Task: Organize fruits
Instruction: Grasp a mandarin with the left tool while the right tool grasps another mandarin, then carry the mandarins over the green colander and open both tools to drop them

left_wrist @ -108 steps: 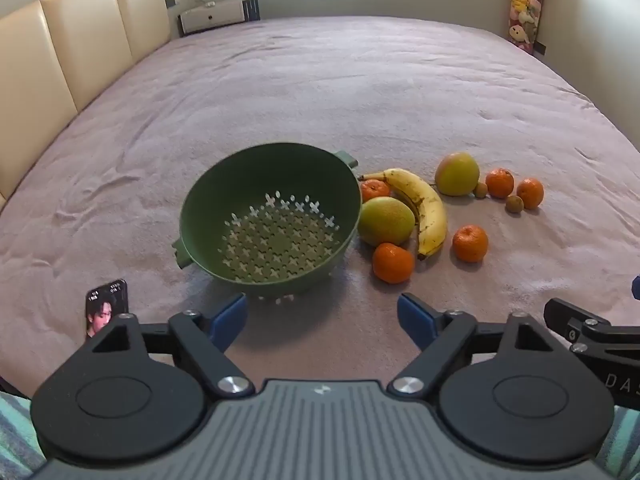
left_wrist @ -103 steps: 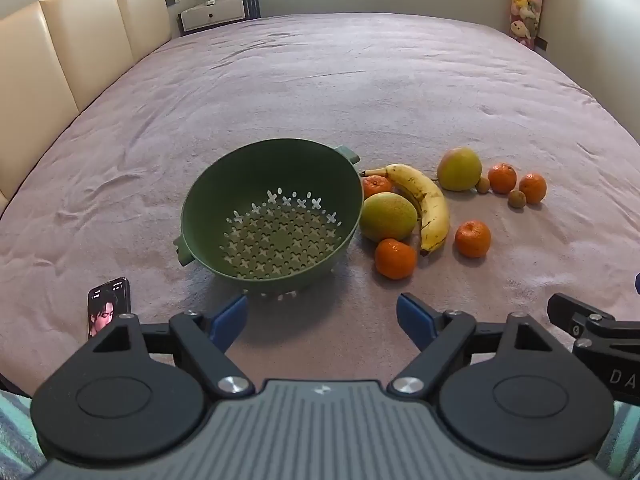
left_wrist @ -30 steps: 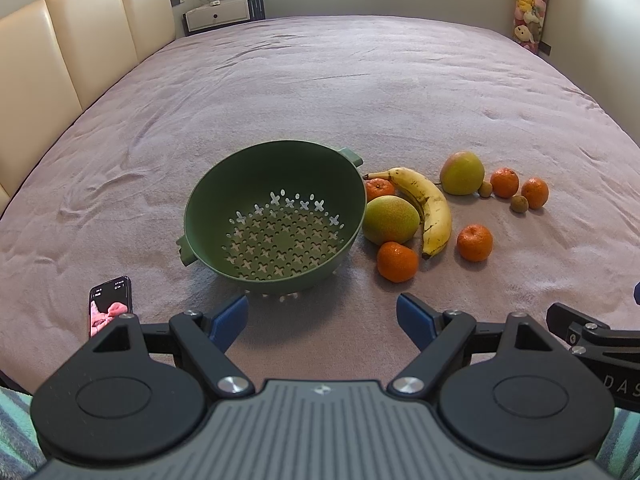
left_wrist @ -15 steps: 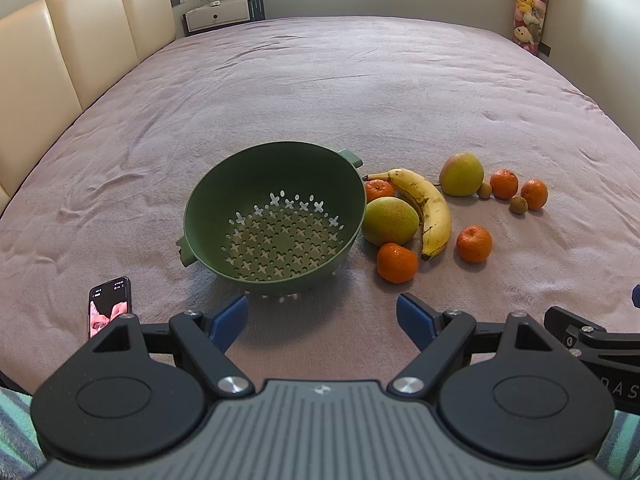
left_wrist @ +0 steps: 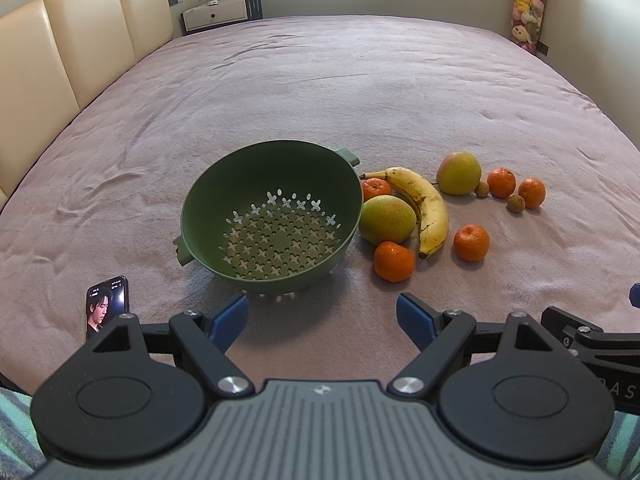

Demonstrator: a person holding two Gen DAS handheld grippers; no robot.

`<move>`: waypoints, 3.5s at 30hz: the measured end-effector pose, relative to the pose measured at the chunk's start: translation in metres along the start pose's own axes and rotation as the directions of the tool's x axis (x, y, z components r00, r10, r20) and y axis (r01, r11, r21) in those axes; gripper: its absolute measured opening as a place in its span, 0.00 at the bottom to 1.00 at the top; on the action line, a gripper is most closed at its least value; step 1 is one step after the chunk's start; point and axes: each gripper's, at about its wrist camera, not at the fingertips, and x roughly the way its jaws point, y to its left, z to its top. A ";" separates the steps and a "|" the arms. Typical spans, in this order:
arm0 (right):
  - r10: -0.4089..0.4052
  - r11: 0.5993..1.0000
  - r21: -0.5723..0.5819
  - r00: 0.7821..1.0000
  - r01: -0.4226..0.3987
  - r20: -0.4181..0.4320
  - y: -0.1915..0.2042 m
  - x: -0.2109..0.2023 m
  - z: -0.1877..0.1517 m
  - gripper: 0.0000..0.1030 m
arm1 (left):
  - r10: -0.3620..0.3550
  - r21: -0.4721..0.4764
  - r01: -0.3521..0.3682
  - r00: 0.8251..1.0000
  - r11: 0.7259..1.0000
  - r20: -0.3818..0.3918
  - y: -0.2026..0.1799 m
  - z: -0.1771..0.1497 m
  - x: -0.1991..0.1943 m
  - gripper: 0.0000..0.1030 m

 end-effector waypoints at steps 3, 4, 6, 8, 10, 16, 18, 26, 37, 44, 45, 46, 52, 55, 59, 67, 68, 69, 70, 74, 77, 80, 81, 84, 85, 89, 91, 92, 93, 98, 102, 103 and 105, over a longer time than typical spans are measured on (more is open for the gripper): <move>0.003 1.000 -0.004 1.000 -0.003 -0.004 0.001 0.001 0.001 0.96 | -0.012 0.008 0.012 1.000 1.000 0.003 -0.001 -0.002 0.001 0.92; 0.009 1.000 -0.008 1.000 -0.009 -0.007 0.000 0.002 0.001 0.96 | -0.014 0.017 0.014 1.000 1.000 0.005 -0.002 -0.002 0.001 0.89; 0.026 1.000 -0.014 1.000 -0.026 -0.007 -0.001 0.004 0.002 0.96 | -0.030 0.035 0.029 1.000 0.999 0.004 -0.004 -0.004 0.003 0.80; 0.042 0.999 -0.025 0.999 -0.042 -0.004 -0.002 0.006 0.003 0.94 | -0.060 0.046 0.060 0.998 0.997 -0.005 -0.008 -0.006 0.006 0.73; 0.055 0.997 -0.047 0.998 -0.055 -0.009 -0.004 0.011 0.005 0.86 | -0.106 0.043 0.107 0.994 0.993 -0.026 -0.011 -0.007 0.011 0.64; 0.100 0.993 -0.050 0.993 -0.103 -0.061 -0.018 0.034 0.007 0.60 | -0.185 0.055 0.189 0.980 0.980 -0.069 -0.029 -0.006 0.032 0.36; 0.131 0.990 -0.044 0.989 -0.135 -0.075 -0.023 0.044 0.009 0.57 | -0.179 0.061 0.183 0.982 0.981 -0.065 -0.036 -0.006 0.040 0.32; 0.202 0.965 -0.156 0.977 -0.211 -0.071 -0.016 0.090 0.035 0.51 | -0.144 0.080 0.146 0.989 0.986 -0.031 -0.061 -0.007 0.081 0.29; 0.288 0.916 -0.259 0.952 -0.306 -0.108 0.001 0.161 0.053 0.49 | -0.027 0.168 0.023 0.999 0.986 0.022 -0.080 -0.006 0.134 0.50; 0.250 0.917 -0.289 0.961 -0.274 -0.117 0.010 0.185 0.062 0.50 | 0.003 0.181 -0.011 0.999 0.983 0.042 -0.080 0.001 0.148 0.70; 0.248 0.919 -0.286 0.962 -0.272 -0.118 0.009 0.186 0.062 0.50 | 0.006 0.196 -0.015 0.999 0.980 0.047 -0.082 0.000 0.148 0.70; 0.247 0.920 -0.282 0.962 -0.272 -0.120 0.009 0.188 0.062 0.51 | 0.008 0.207 -0.017 0.999 0.978 0.047 -0.083 0.000 0.149 0.70; 0.238 0.932 -0.242 0.959 -0.271 -0.156 0.004 0.197 0.059 0.50 | -0.021 0.207 0.017 1.000 0.978 0.019 -0.085 0.000 0.154 0.65; 0.232 0.933 -0.243 0.960 -0.266 -0.159 0.006 0.198 0.056 0.49 | -0.031 0.166 0.033 0.999 0.986 -0.015 -0.079 0.001 0.159 0.55; 0.228 0.932 -0.251 0.962 -0.260 -0.151 0.007 0.196 0.055 0.44 | -0.045 0.147 0.048 0.999 0.988 -0.023 -0.078 0.003 0.159 0.49; 0.202 0.937 -0.259 0.969 -0.234 -0.146 0.008 0.187 0.060 0.43 | -0.074 0.126 0.074 0.997 0.989 -0.004 -0.078 0.005 0.145 0.48; 0.199 0.937 -0.261 0.970 -0.230 -0.142 0.008 0.185 0.062 0.43 | -0.077 0.127 0.075 0.997 0.989 0.006 -0.078 0.006 0.141 0.48; 0.199 0.938 -0.261 0.971 -0.228 -0.136 0.008 0.182 0.064 0.43 | -0.078 0.126 0.075 0.997 0.989 0.013 -0.078 0.006 0.137 0.48; 0.200 0.938 -0.261 0.971 -0.228 -0.128 0.008 0.178 0.066 0.43 | -0.080 0.123 0.078 0.997 0.989 0.016 -0.078 0.008 0.133 0.48; 0.207 0.936 -0.272 0.975 -0.222 -0.083 0.010 0.162 0.075 0.43 | -0.105 0.082 0.103 0.994 0.991 0.021 -0.072 0.015 0.114 0.48; 0.213 0.937 -0.273 0.976 -0.218 -0.046 0.011 0.149 0.083 0.43 | -0.120 0.060 0.117 0.992 0.991 0.045 -0.067 0.022 0.096 0.48; 0.220 0.939 -0.268 0.975 -0.215 -0.012 0.014 0.135 0.092 0.43 | -0.128 0.055 0.125 0.989 0.991 0.069 -0.061 0.028 0.078 0.48; 0.223 0.939 -0.267 0.975 -0.216 -0.002 0.016 0.131 0.094 0.43 | -0.128 0.054 0.125 0.989 0.991 0.076 -0.057 0.030 0.072 0.48; 0.234 0.939 -0.264 0.972 -0.219 0.027 0.021 0.119 0.102 0.43 | -0.122 0.040 0.119 0.988 0.992 0.098 -0.046 0.036 0.058 0.48; 0.241 0.939 -0.263 0.970 -0.223 0.036 0.024 0.115 0.104 0.43 | -0.115 0.037 0.112 0.988 0.993 0.104 -0.041 0.039 0.054 0.48; 0.271 0.929 -0.279 0.960 -0.243 0.069 0.039 0.101 0.112 0.43 | -0.089 0.013 0.088 0.989 0.996 0.116 -0.018 0.049 0.046 0.48; 0.289 0.922 -0.292 0.954 -0.254 0.081 0.049 0.096 0.116 0.43 | -0.075 -0.001 0.075 0.990 0.997 0.122 -0.005 0.055 0.044 0.48; 0.297 0.918 -0.299 0.951 -0.260 0.084 0.053 0.094 0.118 0.43 | -0.068 -0.010 0.070 0.990 0.998 0.124 0.001 0.058 0.043 0.48; 0.305 0.913 -0.308 0.948 -0.266 0.086 0.059 0.093 0.119 0.43 | -0.060 -0.016 0.062 0.990 0.998 0.124 0.008 0.061 0.043 0.48; 0.323 0.897 -0.342 0.943 -0.280 0.075 0.084 0.092 0.124 0.43 | -0.031 -0.042 0.035 0.995 0.999 0.097 0.038 0.078 0.046 0.48; 0.353 0.878 -0.364 0.934 -0.312 0.051 0.102 0.099 0.127 0.43 | -0.037 -0.051 0.040 0.997 0.998 0.063 0.055 0.090 0.051 0.48; 0.360 0.871 -0.373 0.932 -0.319 0.044 0.107 0.101 0.128 0.43 | -0.036 -0.051 0.039 0.998 0.998 0.054 0.057 0.092 0.054 0.48; 0.366 0.858 -0.399 0.930 -0.325 0.030 0.118 0.106 0.128 0.43 | -0.040 -0.053 0.042 0.999 0.998 0.033 0.062 0.096 0.060 0.48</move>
